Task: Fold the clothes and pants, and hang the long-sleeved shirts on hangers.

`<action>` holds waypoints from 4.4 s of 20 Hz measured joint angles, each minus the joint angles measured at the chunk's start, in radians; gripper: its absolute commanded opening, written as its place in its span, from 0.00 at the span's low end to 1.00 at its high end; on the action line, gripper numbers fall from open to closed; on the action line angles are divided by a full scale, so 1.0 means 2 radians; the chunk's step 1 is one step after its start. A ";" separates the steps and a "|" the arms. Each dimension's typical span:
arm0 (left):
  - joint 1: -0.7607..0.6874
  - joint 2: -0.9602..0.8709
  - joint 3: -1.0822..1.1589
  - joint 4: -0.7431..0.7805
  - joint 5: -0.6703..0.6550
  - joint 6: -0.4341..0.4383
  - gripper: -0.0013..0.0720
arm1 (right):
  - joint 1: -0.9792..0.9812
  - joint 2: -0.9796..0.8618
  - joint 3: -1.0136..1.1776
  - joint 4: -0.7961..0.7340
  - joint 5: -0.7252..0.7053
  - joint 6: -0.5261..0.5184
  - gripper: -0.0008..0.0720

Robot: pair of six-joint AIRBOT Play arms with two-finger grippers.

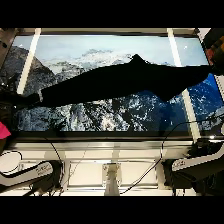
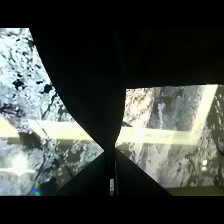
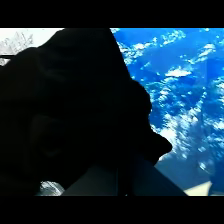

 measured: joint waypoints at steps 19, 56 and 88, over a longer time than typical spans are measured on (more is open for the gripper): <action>-0.003 0.002 0.134 -0.163 0.232 -0.026 0.02 | 0.039 0.001 0.028 0.049 -0.263 0.101 0.03; -0.172 -0.050 0.194 -0.110 0.063 0.040 0.02 | 0.002 -0.046 -0.215 0.162 0.154 -0.116 0.46; -0.334 -0.036 0.195 -0.076 0.044 0.042 0.02 | 0.062 0.046 -0.288 0.320 0.065 -0.158 0.04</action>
